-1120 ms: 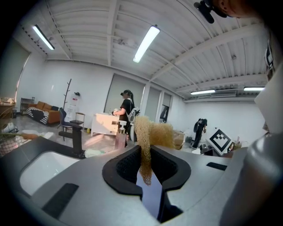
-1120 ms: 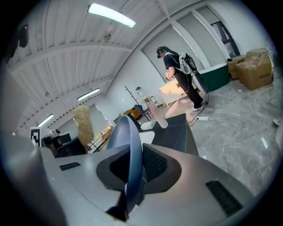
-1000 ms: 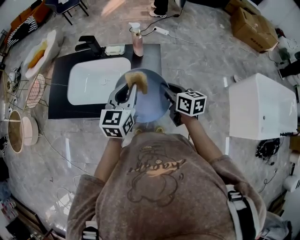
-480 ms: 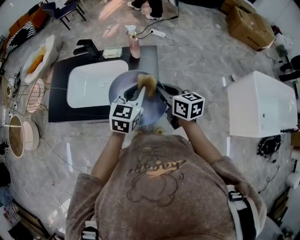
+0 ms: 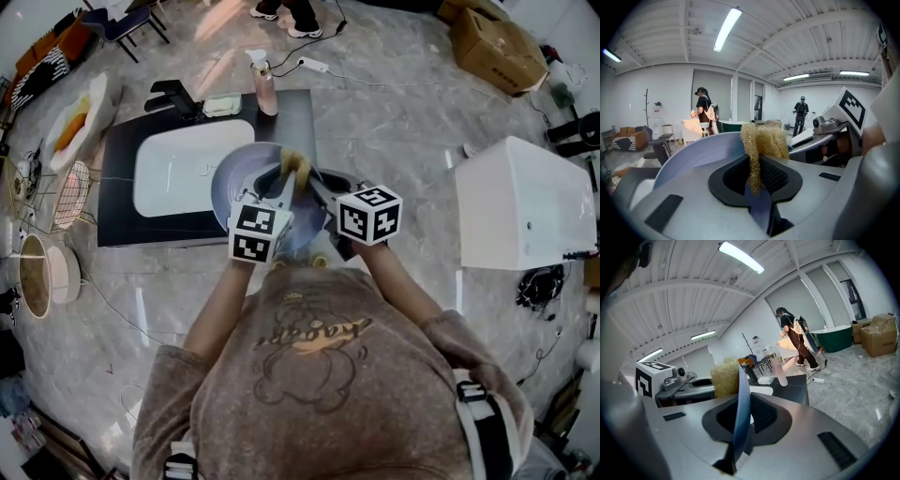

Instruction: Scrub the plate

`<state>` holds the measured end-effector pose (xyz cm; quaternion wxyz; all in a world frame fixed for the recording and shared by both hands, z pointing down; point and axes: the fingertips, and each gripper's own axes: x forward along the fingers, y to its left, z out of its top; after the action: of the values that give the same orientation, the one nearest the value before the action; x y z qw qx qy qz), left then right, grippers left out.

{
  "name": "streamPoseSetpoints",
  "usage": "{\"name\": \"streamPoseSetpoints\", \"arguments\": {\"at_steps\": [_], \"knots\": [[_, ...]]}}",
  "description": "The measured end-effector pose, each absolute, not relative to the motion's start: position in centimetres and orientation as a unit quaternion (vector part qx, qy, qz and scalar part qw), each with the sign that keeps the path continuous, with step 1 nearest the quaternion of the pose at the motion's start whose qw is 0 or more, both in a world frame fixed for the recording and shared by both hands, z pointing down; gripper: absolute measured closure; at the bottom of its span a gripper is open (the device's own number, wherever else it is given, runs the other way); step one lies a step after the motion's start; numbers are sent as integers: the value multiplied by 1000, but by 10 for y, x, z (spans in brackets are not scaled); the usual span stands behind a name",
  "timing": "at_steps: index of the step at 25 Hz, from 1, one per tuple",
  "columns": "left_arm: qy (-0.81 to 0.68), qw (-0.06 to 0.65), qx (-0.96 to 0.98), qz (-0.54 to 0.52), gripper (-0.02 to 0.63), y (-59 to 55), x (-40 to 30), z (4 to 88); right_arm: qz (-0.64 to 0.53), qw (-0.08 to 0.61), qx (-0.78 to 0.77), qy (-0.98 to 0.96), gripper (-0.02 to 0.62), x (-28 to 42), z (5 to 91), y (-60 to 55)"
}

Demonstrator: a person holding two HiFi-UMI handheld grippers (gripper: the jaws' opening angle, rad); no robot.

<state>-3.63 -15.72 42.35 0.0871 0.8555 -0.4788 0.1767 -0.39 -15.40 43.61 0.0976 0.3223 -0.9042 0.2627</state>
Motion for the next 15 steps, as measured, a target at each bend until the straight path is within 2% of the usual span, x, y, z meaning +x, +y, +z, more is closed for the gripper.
{"name": "streamPoseSetpoints", "arguments": {"at_steps": [15], "knots": [[-514, 78, 835, 179, 541, -187, -57, 416, 266, 88, 342, -897, 565, -3, 441, -163]]}}
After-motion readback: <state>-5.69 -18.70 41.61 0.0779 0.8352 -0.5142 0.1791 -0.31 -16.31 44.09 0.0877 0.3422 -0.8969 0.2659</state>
